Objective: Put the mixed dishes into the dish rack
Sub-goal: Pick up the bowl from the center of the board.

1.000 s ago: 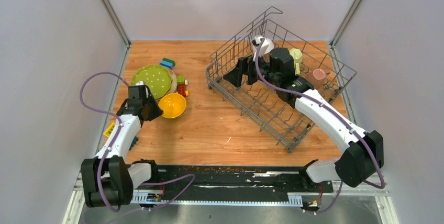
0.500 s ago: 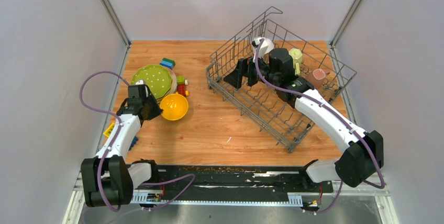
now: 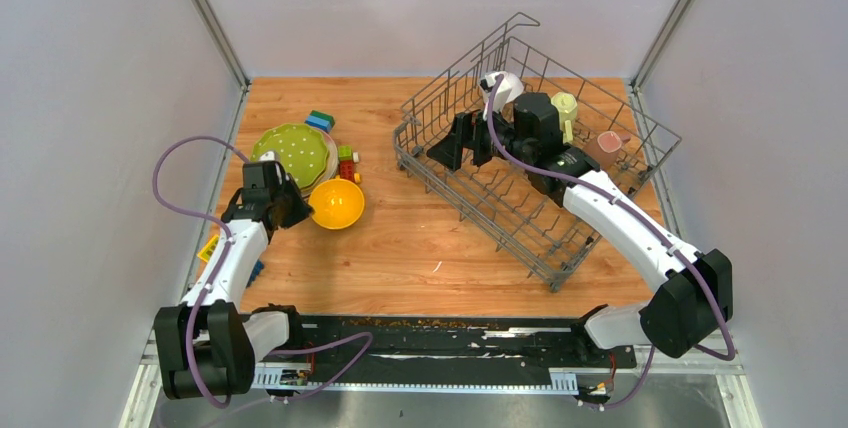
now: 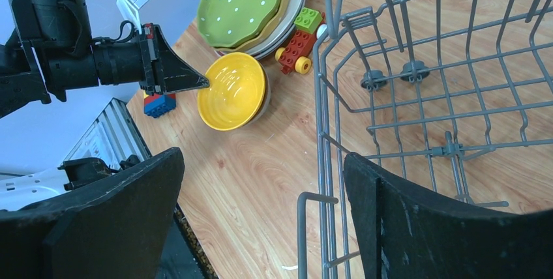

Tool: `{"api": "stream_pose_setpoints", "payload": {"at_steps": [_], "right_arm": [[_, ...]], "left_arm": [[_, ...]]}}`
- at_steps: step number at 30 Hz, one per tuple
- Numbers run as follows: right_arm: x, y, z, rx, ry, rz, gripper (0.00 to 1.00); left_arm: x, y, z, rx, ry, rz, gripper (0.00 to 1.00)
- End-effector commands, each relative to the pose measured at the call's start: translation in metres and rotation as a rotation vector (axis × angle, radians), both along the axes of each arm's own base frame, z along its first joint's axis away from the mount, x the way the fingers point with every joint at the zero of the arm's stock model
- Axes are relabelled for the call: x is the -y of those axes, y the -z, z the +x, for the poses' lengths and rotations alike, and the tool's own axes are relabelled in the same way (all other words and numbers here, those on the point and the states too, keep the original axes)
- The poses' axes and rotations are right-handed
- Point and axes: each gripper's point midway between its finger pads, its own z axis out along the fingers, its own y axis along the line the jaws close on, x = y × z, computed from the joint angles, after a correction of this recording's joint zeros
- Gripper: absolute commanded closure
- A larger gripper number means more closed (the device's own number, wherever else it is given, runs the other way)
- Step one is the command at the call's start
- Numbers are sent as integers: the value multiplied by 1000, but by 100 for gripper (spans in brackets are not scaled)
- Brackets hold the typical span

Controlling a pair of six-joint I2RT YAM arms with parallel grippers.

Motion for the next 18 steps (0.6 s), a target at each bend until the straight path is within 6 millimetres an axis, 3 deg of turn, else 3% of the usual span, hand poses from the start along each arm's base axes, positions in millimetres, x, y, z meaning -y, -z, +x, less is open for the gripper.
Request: {"api": "stream_pose_setpoints", "payload": {"at_steps": [1, 11, 18], "right_arm": [[-6, -15, -2, 20, -24, 37, 7], [-8, -16, -3, 16, -34, 41, 7], [-10, -19, -7, 10, -49, 55, 7]], "left_arm": [[8, -34, 20, 120, 19, -51, 100], [28, -31, 23, 99, 70, -161, 100], [30, -34, 23, 114, 70, -172, 100]]}}
